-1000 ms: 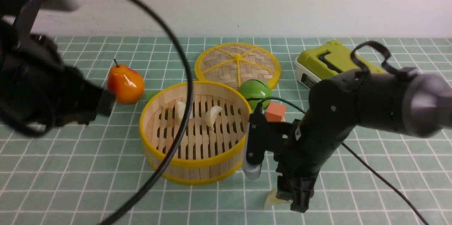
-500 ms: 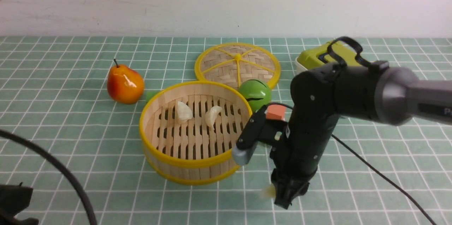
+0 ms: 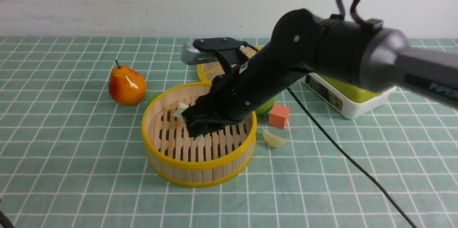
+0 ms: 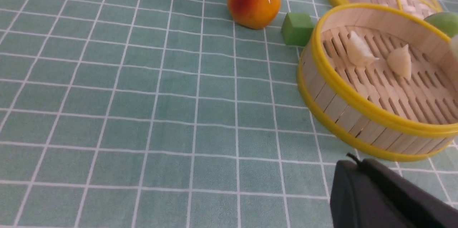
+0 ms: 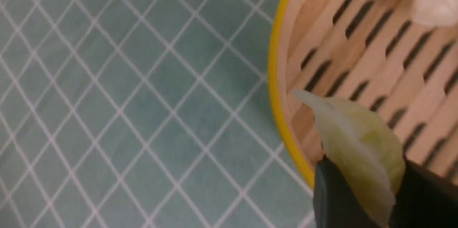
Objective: Put the dumplings into the steamer on the table with the blue tablecloth.
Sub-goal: 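Place the dumpling in the bamboo steamer basket with the right gripper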
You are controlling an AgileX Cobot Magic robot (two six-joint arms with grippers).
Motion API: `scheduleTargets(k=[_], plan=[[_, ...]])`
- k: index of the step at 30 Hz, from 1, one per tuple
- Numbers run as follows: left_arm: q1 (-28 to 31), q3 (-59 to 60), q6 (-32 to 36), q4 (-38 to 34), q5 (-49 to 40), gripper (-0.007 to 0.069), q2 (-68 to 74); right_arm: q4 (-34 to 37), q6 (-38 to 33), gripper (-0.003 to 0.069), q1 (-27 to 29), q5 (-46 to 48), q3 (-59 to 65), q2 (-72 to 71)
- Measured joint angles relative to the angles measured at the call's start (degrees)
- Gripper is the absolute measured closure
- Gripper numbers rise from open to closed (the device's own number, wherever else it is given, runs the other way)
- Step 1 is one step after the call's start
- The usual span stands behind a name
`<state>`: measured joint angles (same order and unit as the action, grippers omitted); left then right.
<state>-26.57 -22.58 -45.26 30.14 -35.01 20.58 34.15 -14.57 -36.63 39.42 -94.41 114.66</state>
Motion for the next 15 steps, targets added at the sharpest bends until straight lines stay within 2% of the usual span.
scheduleTargets(k=[3, 8, 15], plan=[[0.00, 0.18, -0.12, 0.14, 0.18, 0.0638, -0.10, 0.25, 4.14, 0.0461, -1.25, -5.42, 0.00, 4.54], [0.00, 0.18, -0.25, 0.14, 0.25, 0.0638, -0.10, 0.22, 9.89, 0.0455, -1.32, -7.41, 0.00, 8.63], [0.00, 0.18, -0.29, 0.16, 0.06, 0.0638, -0.10, 0.60, 11.51, 0.0281, -1.20, -7.30, 0.00, 8.83]])
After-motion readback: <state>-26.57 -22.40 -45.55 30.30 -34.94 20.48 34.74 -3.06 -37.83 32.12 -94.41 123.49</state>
